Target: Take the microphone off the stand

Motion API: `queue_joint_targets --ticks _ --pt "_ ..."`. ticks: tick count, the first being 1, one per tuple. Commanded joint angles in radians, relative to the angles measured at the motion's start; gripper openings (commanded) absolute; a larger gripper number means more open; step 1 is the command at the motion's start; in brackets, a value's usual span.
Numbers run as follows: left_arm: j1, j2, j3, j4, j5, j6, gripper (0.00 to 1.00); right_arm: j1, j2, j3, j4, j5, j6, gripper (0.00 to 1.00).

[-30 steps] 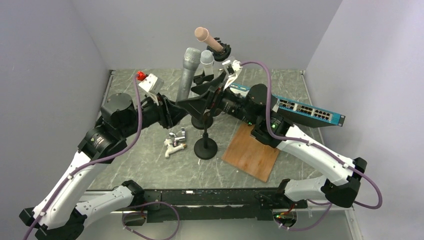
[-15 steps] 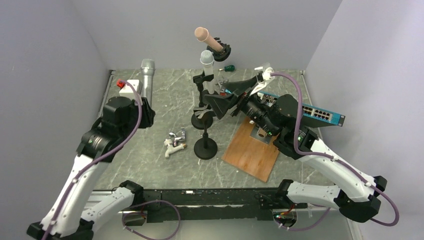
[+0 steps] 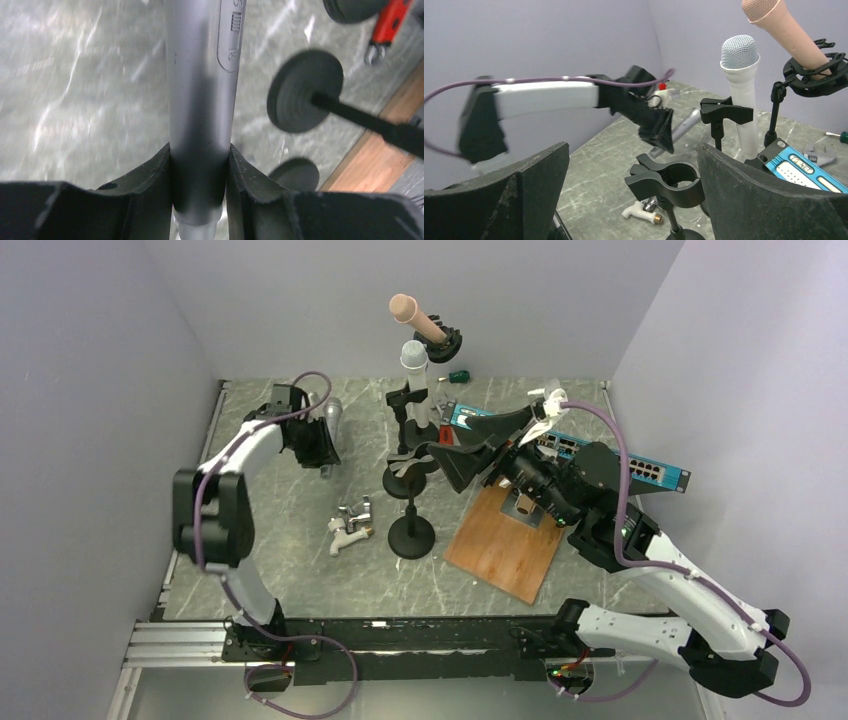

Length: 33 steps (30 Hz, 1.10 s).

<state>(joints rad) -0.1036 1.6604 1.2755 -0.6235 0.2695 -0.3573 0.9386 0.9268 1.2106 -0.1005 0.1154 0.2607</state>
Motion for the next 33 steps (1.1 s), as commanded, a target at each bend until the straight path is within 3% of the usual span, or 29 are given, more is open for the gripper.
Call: queue_joint_targets --ticks 1,8,10,13,16,24,33 --pt "0.014 0.217 0.174 0.072 0.105 -0.009 0.00 -0.004 -0.039 0.026 -0.028 0.012 -0.015 1.00" --pt "0.033 0.558 0.615 -0.163 0.032 0.074 0.00 -0.006 -0.051 0.028 -0.074 0.036 -0.006 1.00" --pt "0.035 0.599 0.672 -0.177 0.008 0.079 0.01 -0.006 -0.043 0.041 -0.094 0.039 -0.003 1.00" --pt "0.055 0.656 0.753 -0.214 0.011 0.081 0.11 -0.006 -0.037 0.042 -0.100 0.045 0.003 1.00" --pt "0.079 0.708 0.815 -0.234 0.015 0.084 0.22 -0.007 -0.024 0.040 -0.102 0.049 0.008 1.00" --pt "0.129 0.821 0.910 -0.297 0.102 0.125 0.34 -0.006 0.092 0.106 -0.149 0.066 0.021 1.00" --pt "0.142 0.800 0.868 -0.298 0.094 0.125 0.57 -0.006 0.132 0.109 -0.180 0.072 0.031 1.00"
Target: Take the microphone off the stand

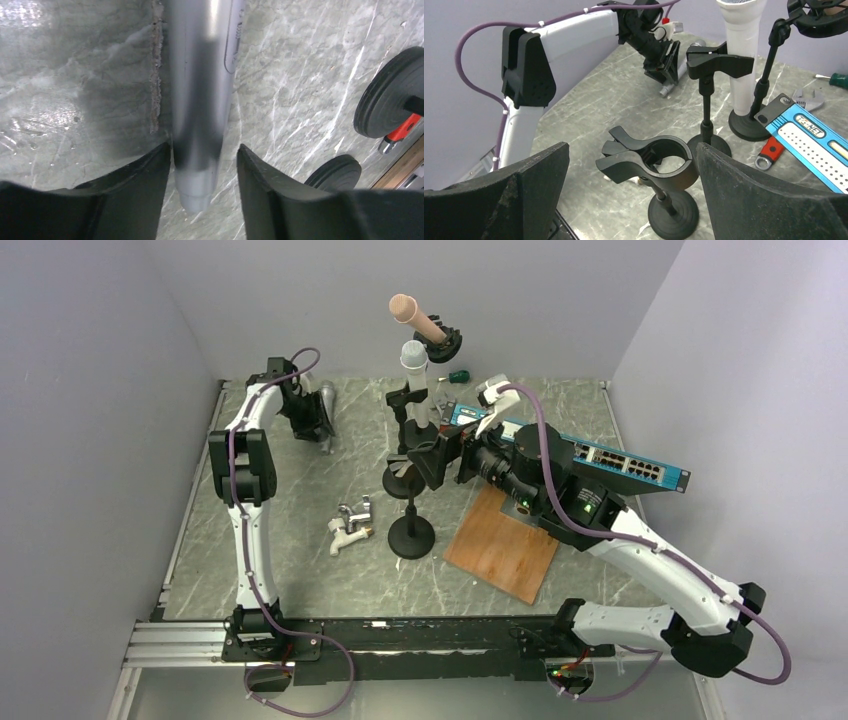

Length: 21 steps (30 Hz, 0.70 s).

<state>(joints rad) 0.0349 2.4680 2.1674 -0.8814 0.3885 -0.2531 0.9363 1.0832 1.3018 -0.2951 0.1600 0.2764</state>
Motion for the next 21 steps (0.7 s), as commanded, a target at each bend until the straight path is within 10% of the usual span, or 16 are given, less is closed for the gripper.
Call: queue_joint_targets --ticks 1,10,15,21 --pt "0.003 -0.013 -0.023 -0.045 -0.030 0.026 0.62 -0.003 -0.027 0.013 0.013 0.026 0.019 1.00" --pt "0.004 -0.171 -0.116 -0.030 -0.068 0.033 0.75 -0.003 -0.063 -0.013 -0.020 0.056 0.028 1.00" --pt "0.005 -0.438 -0.324 0.096 -0.099 0.027 0.97 -0.005 -0.113 -0.054 -0.033 0.104 0.009 1.00" --pt "0.003 -0.757 -0.502 0.159 0.011 -0.019 0.99 -0.008 -0.141 -0.074 -0.048 0.130 -0.029 1.00"
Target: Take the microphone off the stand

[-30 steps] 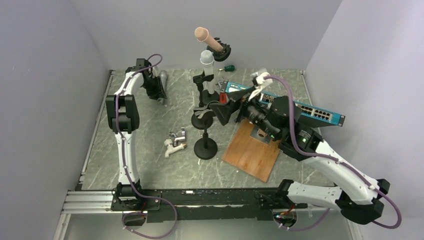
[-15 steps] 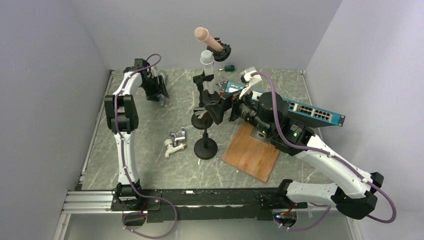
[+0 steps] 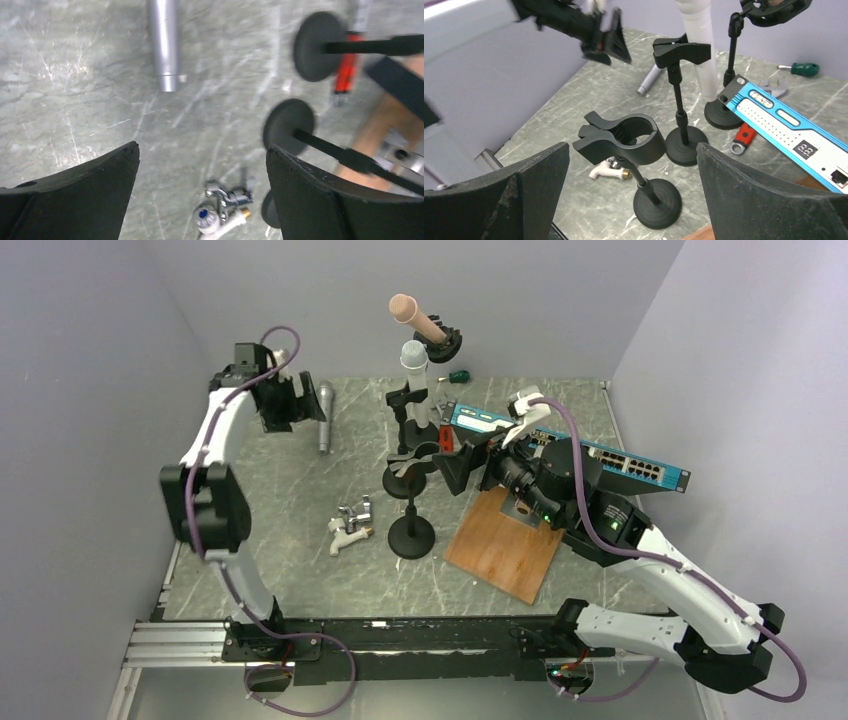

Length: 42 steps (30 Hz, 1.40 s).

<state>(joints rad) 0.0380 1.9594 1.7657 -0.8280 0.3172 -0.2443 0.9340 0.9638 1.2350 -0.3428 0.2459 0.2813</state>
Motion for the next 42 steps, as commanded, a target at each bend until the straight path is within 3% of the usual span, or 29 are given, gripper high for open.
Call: queue_joint_targets --ticks 1,8,12,19,25,30,36,42 --pt "0.000 -0.327 -0.162 0.150 0.145 -0.041 0.99 -0.006 -0.022 -0.010 0.000 0.048 -0.040 1.00" --pt "-0.025 -0.733 -0.519 0.433 0.578 -0.224 0.99 -0.032 0.011 -0.029 0.045 -0.011 -0.046 1.00" --pt "-0.134 -0.840 -0.575 0.500 0.643 -0.296 0.99 -0.093 0.030 -0.071 0.146 -0.282 -0.065 1.00" --pt "-0.364 -0.852 -0.585 0.598 0.574 -0.363 0.99 -0.199 0.103 -0.072 0.201 -0.453 0.012 0.99" --pt "-0.383 -0.862 -0.673 0.666 0.591 -0.397 0.97 -0.229 0.129 -0.068 0.227 -0.478 0.035 0.80" --pt "-0.399 -0.817 -0.686 0.702 0.591 -0.408 0.83 -0.238 0.170 -0.056 0.226 -0.489 0.016 0.79" --pt "-0.421 -0.794 -0.680 0.624 0.552 -0.356 0.81 -0.238 0.202 -0.072 0.206 -0.524 -0.011 0.67" --pt "-0.428 -0.785 -0.784 0.605 0.529 -0.344 0.75 -0.237 0.188 -0.163 0.230 -0.522 -0.001 0.62"
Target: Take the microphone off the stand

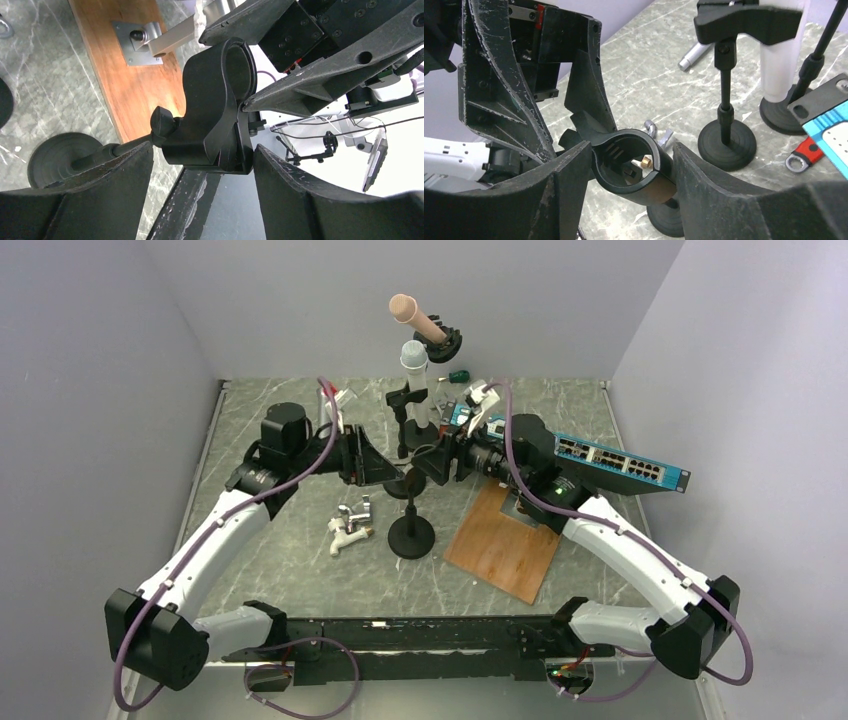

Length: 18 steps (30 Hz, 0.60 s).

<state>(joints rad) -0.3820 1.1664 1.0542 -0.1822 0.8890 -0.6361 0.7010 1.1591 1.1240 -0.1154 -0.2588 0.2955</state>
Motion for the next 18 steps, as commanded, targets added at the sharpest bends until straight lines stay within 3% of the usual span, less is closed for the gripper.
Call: queue_joint_targets --ticks 1,18 --pt "-0.009 0.008 -0.088 -0.038 -0.049 0.045 0.74 -0.005 -0.003 -0.058 -0.003 -0.022 -0.016 0.61" --pt "-0.028 0.014 -0.253 -0.041 -0.140 0.055 0.79 -0.005 -0.006 -0.149 -0.048 -0.002 -0.012 0.61"
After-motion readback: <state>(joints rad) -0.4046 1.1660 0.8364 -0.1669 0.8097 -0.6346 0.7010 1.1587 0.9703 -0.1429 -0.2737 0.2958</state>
